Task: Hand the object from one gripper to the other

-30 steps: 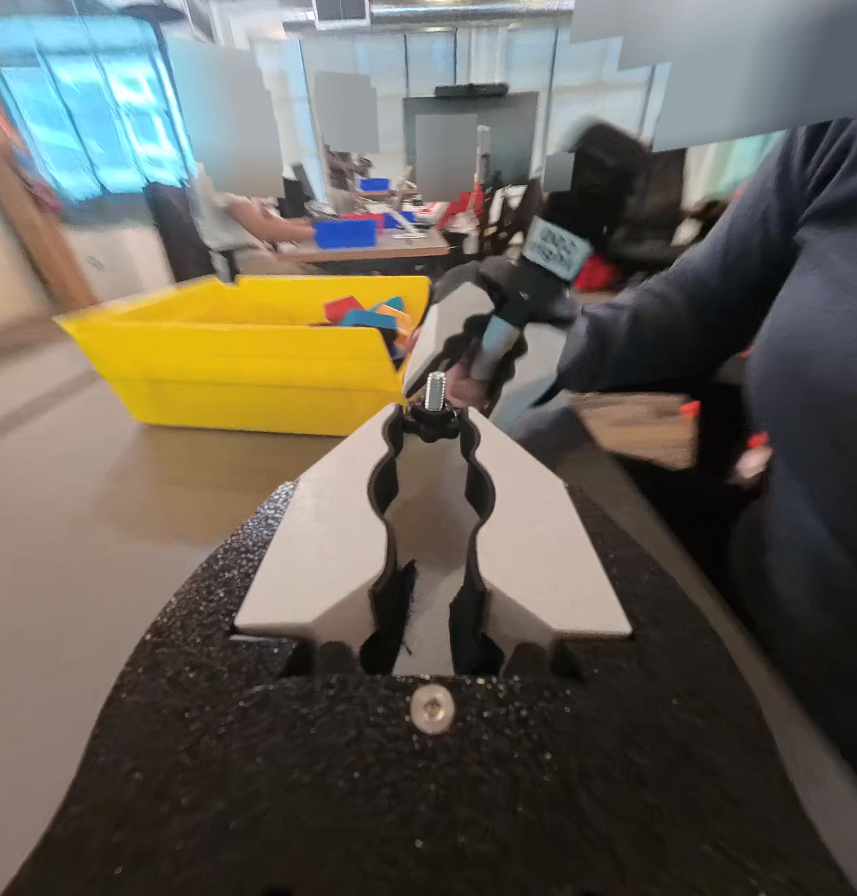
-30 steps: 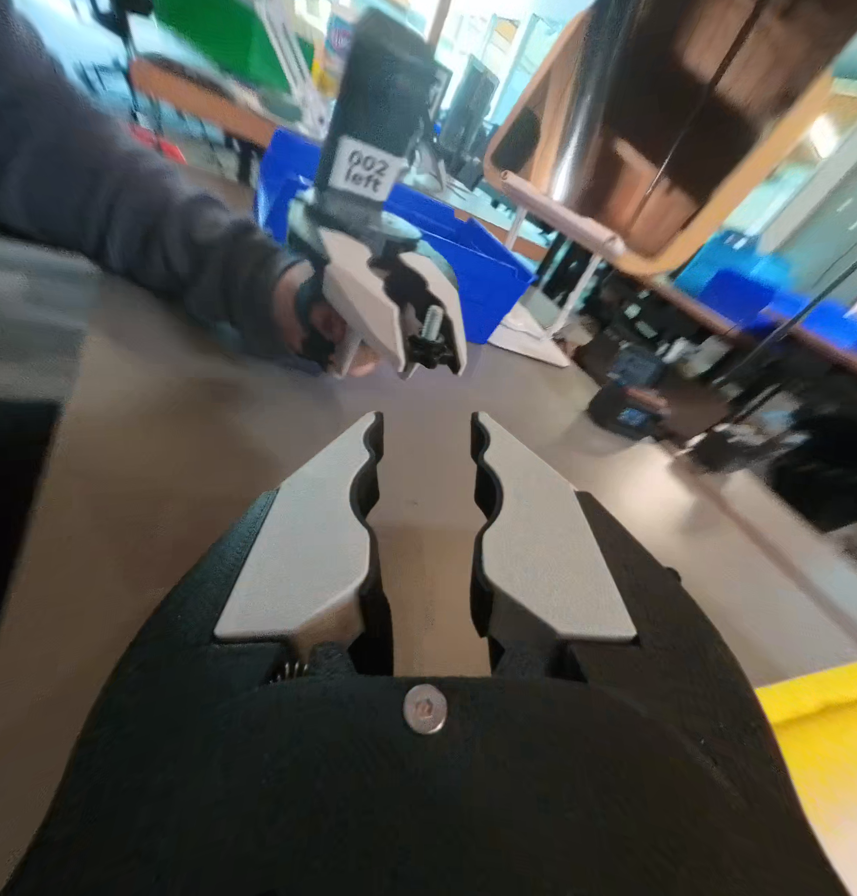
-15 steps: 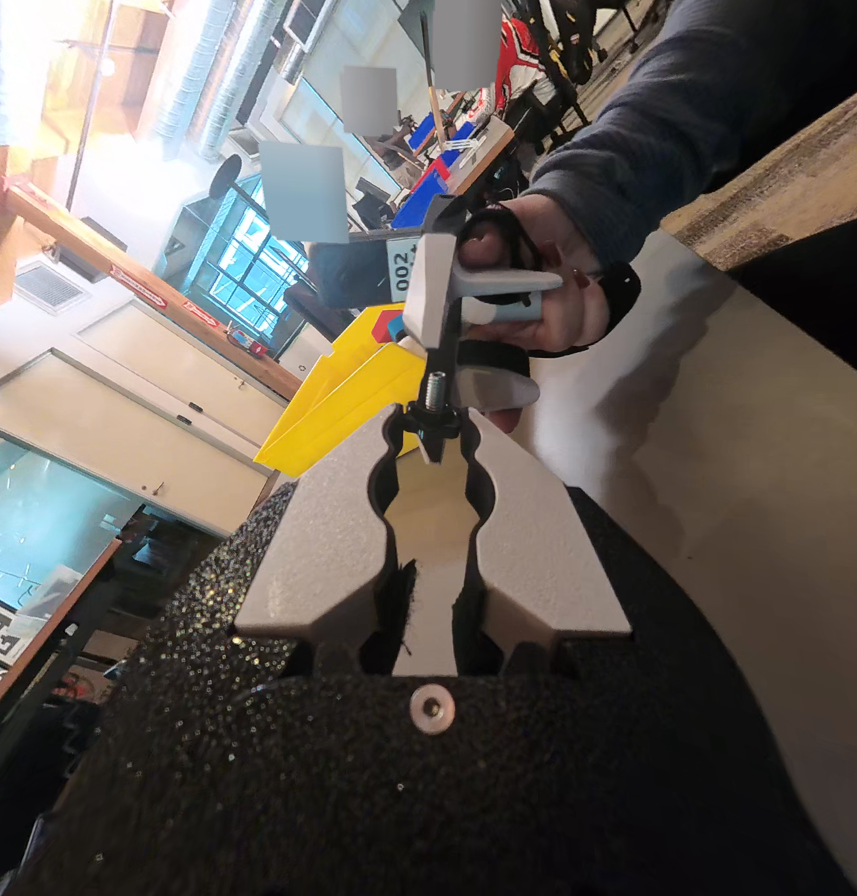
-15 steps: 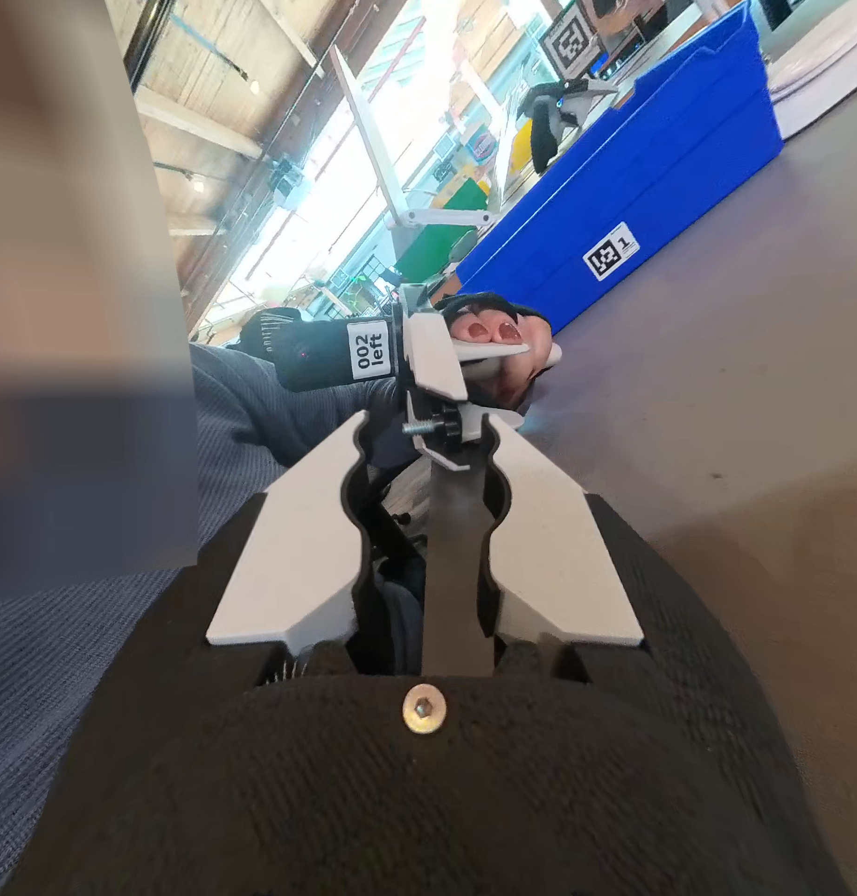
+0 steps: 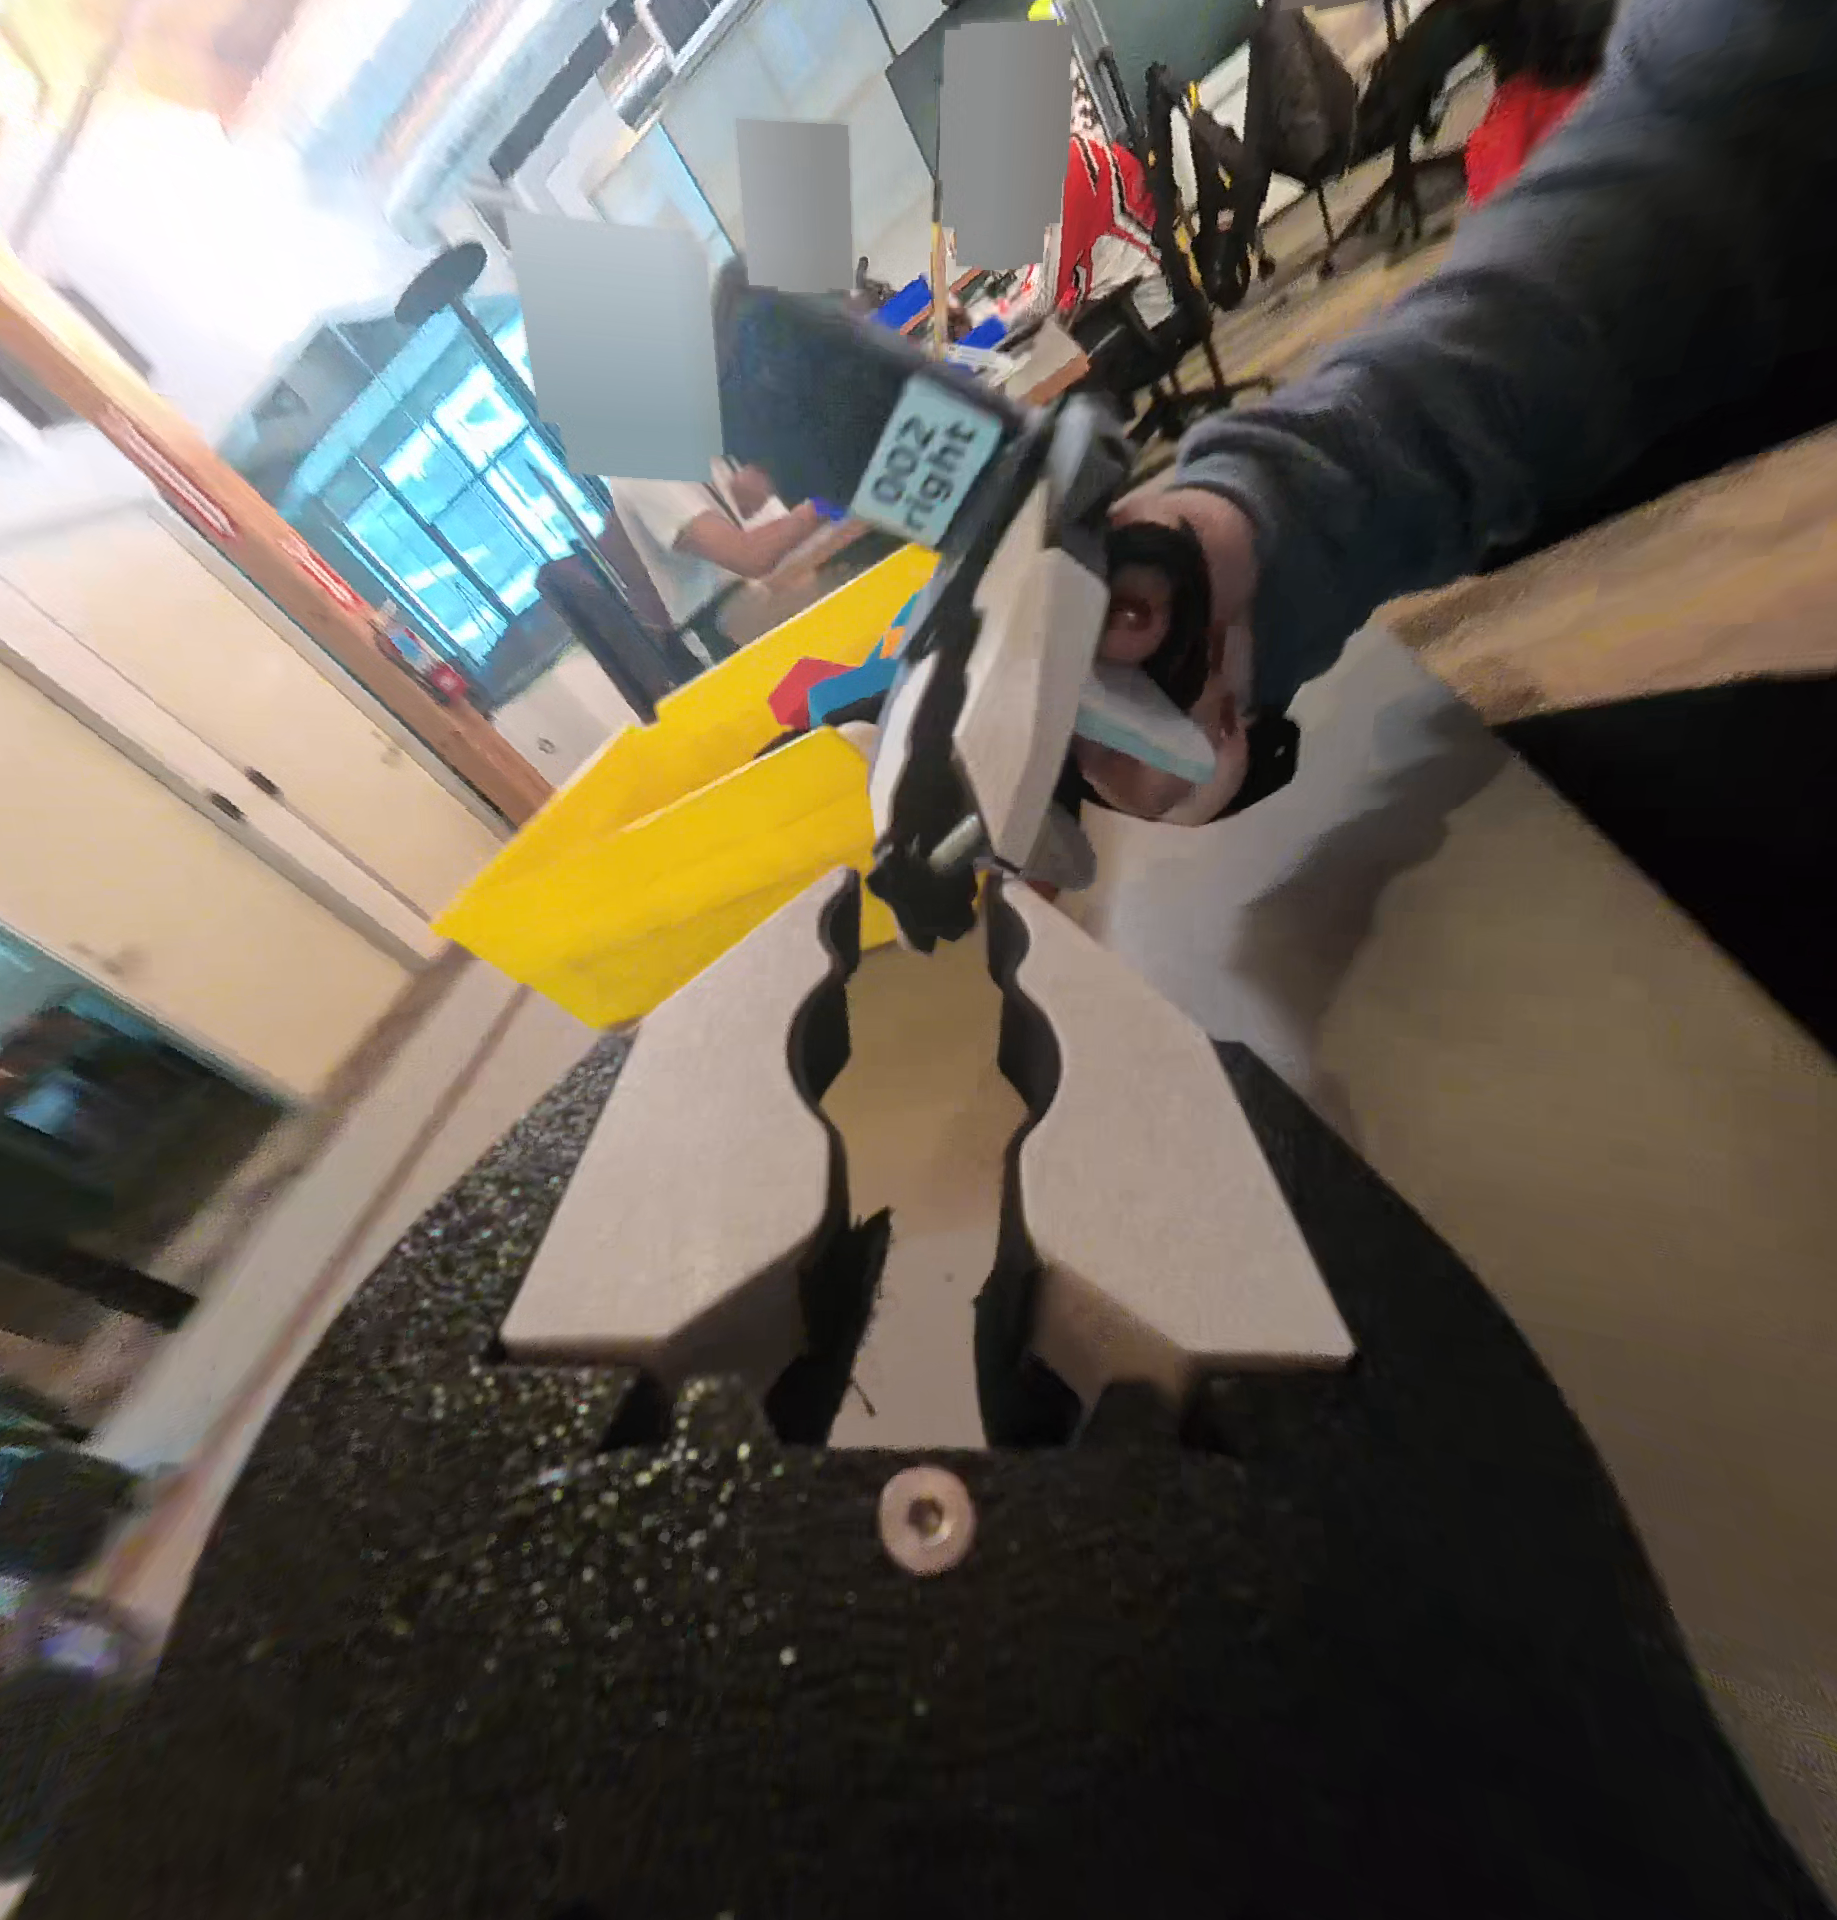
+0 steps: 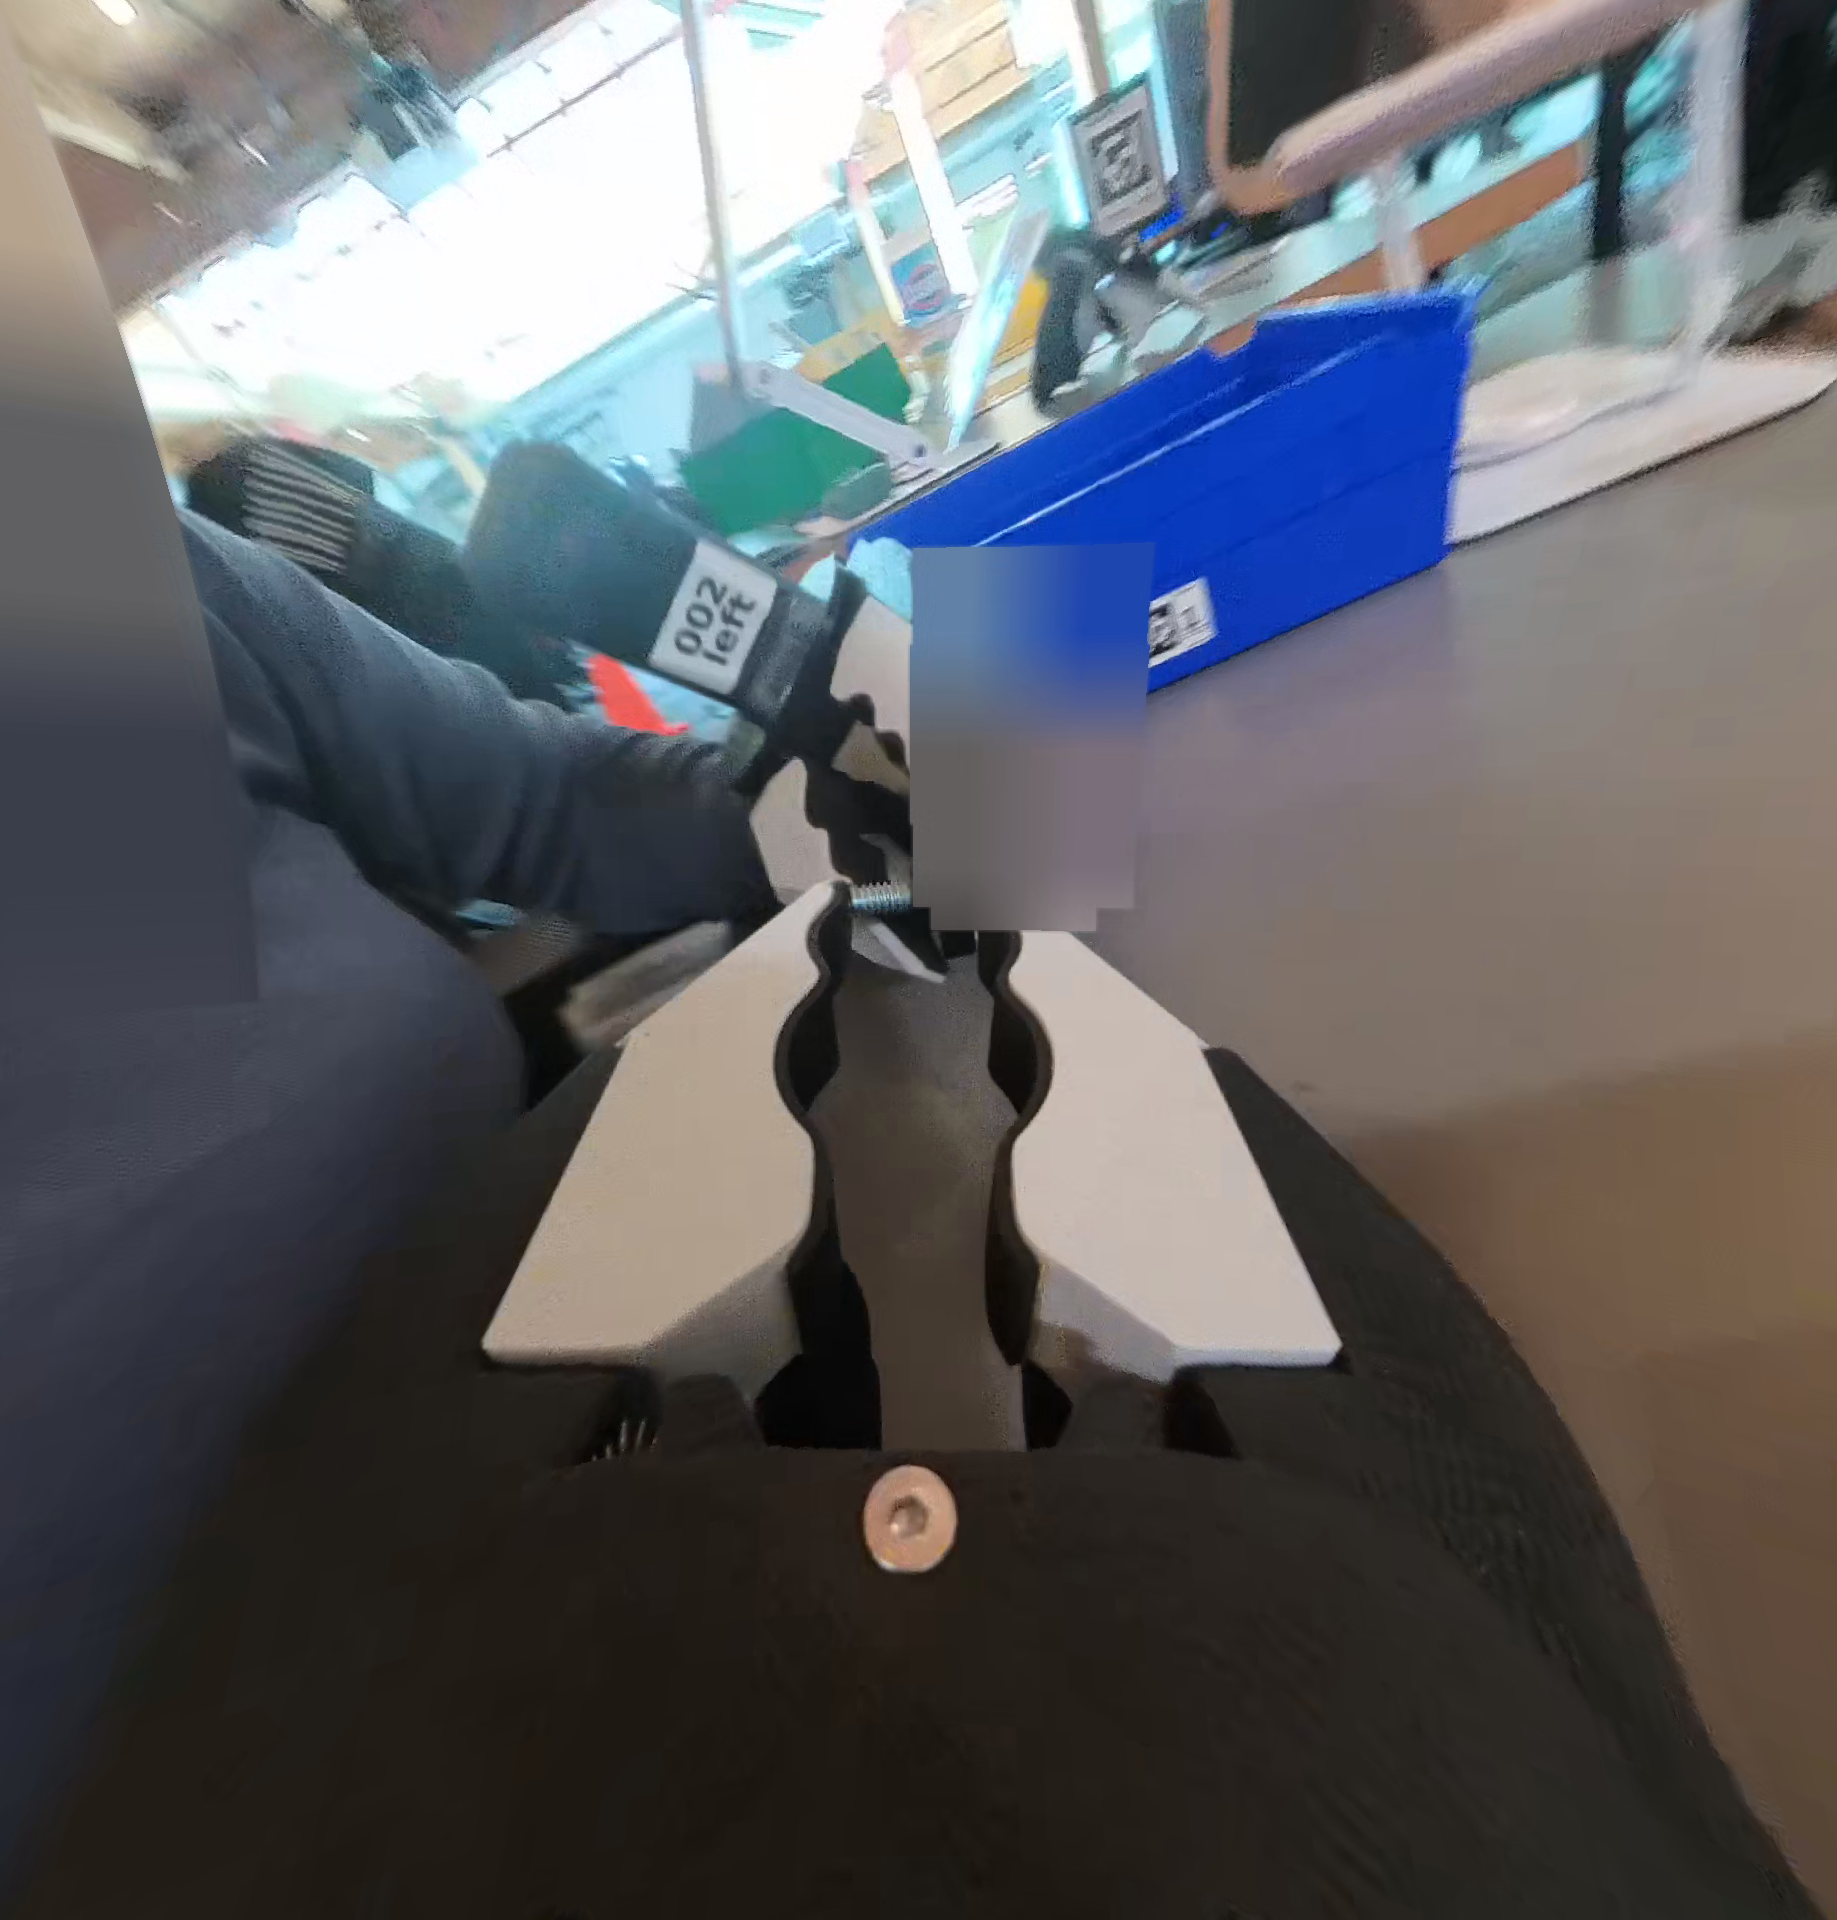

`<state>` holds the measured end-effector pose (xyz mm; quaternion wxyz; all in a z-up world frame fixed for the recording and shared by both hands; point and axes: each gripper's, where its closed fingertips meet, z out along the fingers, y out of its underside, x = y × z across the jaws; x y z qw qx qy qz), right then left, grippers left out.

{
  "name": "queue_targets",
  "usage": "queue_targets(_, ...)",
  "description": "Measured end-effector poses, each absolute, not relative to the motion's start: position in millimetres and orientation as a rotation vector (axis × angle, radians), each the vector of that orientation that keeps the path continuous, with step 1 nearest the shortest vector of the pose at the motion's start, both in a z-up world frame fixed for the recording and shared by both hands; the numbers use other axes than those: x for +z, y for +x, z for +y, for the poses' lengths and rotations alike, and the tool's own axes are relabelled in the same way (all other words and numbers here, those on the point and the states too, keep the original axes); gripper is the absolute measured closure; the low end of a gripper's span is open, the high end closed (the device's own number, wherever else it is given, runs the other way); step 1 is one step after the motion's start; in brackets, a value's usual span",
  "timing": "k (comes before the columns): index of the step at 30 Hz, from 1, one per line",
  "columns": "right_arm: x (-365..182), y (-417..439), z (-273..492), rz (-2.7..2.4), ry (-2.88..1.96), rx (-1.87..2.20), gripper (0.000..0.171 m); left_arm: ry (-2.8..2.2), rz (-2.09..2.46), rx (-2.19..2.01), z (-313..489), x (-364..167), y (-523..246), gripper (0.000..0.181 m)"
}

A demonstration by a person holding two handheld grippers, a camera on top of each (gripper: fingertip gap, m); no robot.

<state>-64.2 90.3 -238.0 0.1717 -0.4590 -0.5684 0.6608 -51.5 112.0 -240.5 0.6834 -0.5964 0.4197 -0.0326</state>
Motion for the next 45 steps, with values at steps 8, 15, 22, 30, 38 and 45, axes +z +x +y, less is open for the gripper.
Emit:
queue_targets(8, -240.1, -67.2, 119.7, -1.651, -0.796, 1.029, 0.149, -1.534, 0.405, -0.947, 124.7, -226.8, -76.8, 0.149)
queue_targets(15, -238.2, -65.7, 111.5, -1.613, -0.418, 0.603, 0.148, -1.614, 0.243, -1.372, 120.4, -232.0, -57.3, 0.145)
queue_targets(22, -242.9, -64.8, 103.3, -1.617, -0.285, 0.481, 0.149, -1.670, 0.342, -1.401, 111.6, -240.6, -39.5, 0.146)
queue_targets(30, -240.0, -65.3, 104.1, -1.592, -0.319, 0.501, 0.148, -1.631, 0.463, -1.256, 107.4, -239.9, -38.3, 0.164)
queue_targets(38, -230.5, -62.6, 110.2, -1.602, -0.719, 1.054, 0.125, -1.455, 0.549, -0.969, 107.1, -214.3, -57.2, 0.164)
queue_targets(45, -216.7, -56.7, 95.4, -1.555, -1.157, 1.846, 0.124, -1.328, 0.932, -0.278, 99.4, -219.8, -48.3, 0.164)
